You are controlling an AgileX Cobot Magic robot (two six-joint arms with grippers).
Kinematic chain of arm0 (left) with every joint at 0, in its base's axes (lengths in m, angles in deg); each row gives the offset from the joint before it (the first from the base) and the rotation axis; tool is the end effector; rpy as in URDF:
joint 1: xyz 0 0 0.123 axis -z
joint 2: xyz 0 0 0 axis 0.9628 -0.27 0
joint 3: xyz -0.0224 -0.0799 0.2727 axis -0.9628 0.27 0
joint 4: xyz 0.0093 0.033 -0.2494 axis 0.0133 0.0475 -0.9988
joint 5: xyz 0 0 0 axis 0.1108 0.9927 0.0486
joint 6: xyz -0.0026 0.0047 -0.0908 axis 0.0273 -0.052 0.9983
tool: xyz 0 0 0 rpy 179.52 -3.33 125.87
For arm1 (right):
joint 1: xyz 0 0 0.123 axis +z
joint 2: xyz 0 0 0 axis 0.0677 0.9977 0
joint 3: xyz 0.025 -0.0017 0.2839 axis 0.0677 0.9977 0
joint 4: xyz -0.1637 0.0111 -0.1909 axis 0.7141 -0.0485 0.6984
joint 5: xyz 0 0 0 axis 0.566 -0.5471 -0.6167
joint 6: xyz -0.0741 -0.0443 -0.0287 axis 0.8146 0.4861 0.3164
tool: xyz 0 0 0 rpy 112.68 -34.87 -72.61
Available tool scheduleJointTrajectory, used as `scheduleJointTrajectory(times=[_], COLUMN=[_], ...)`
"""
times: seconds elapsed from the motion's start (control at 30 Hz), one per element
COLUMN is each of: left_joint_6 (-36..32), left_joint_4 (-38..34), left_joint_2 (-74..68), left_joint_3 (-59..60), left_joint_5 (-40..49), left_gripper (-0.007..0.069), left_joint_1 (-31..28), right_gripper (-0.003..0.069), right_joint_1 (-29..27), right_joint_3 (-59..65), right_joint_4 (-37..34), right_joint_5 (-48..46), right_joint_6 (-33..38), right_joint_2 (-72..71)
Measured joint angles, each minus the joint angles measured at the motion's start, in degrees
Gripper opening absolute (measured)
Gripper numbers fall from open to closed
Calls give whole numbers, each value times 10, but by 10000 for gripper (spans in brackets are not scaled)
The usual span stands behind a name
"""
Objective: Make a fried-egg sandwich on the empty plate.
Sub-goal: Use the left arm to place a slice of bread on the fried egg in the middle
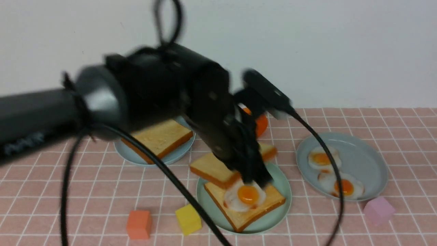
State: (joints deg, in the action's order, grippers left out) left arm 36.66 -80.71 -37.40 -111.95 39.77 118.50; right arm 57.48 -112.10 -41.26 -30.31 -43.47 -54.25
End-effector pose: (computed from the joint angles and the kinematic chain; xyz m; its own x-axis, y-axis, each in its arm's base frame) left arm 0.2881 -0.2799 0.2823 -0.4396 0.6970 -0.5665 0.7969 0.5936 0.1119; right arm 0.0557 0.0306 0.4030 -0.5898 -0.1347 -0.7962 -0.4265 0.8892 0.1655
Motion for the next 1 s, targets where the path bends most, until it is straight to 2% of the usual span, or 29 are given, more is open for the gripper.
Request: scheduleJointTrajectory(times=[0.17,1.0], left_joint_6=[-10,11], left_joint_4=[32,40], left_joint_2=[-31,-95], left_joint_3=[0,0], left_joint_5=[0,-45], left_gripper=[13,13], left_joint_1=[35,35], right_gripper=[29,38], right_joint_1=[0,0], right_joint_3=[15,20], right_joint_4=[-3,-15], right_joint_5=[-3,-1], right_joint_6=[-13,-18], right_joint_2=[-41,-46])
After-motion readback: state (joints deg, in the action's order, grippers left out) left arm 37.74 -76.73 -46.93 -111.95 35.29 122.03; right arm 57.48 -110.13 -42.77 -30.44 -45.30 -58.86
